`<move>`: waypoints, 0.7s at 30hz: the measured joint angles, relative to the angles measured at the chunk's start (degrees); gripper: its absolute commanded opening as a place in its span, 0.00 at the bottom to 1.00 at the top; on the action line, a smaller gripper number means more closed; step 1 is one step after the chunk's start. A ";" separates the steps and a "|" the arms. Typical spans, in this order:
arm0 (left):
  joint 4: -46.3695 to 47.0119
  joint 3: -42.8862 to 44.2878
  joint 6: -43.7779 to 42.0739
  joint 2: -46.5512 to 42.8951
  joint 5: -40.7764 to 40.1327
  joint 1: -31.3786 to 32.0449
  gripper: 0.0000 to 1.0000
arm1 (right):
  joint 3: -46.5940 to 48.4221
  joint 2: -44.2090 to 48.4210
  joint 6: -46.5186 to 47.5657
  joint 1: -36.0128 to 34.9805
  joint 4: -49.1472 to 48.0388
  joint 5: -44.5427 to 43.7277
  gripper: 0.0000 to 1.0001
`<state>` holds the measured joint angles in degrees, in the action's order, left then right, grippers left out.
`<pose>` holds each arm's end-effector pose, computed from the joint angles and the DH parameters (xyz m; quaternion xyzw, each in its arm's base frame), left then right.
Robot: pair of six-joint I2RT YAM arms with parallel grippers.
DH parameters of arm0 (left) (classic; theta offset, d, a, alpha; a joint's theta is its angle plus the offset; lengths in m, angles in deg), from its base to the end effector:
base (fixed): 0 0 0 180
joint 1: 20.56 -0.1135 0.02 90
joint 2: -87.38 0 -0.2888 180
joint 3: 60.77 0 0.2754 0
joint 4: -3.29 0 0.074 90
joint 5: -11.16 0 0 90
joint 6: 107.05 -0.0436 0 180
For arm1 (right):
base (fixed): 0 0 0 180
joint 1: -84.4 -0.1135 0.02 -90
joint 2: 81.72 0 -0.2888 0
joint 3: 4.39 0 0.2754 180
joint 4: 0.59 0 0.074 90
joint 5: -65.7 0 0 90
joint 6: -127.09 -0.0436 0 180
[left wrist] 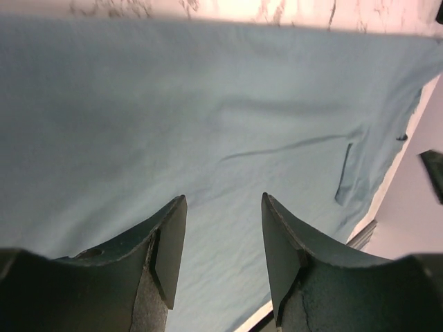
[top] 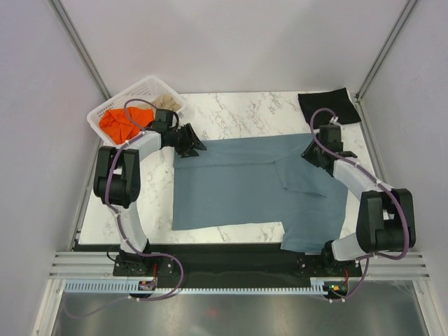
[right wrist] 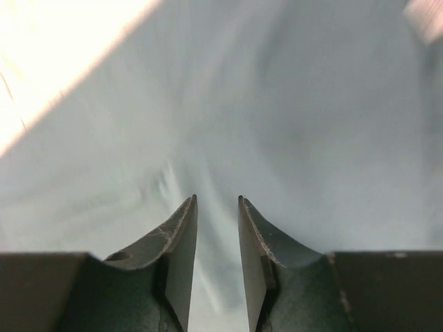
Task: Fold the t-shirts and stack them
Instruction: Fold the tshirt
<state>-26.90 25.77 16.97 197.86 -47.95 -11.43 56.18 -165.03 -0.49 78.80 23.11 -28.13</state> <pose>0.4289 -0.0916 0.1820 -0.1175 0.9132 -0.3448 0.1829 0.3201 0.0285 0.2087 0.2676 0.8888 0.1076 0.3562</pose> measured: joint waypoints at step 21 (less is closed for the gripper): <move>0.24 9.29 -0.66 11.30 -2.93 0.00 0.55 | 21.81 -27.17 11.89 22.58 -2.91 10.84 0.32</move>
<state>-26.66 35.06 16.31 209.16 -50.88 -11.43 77.99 -192.19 11.40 101.37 20.21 -17.29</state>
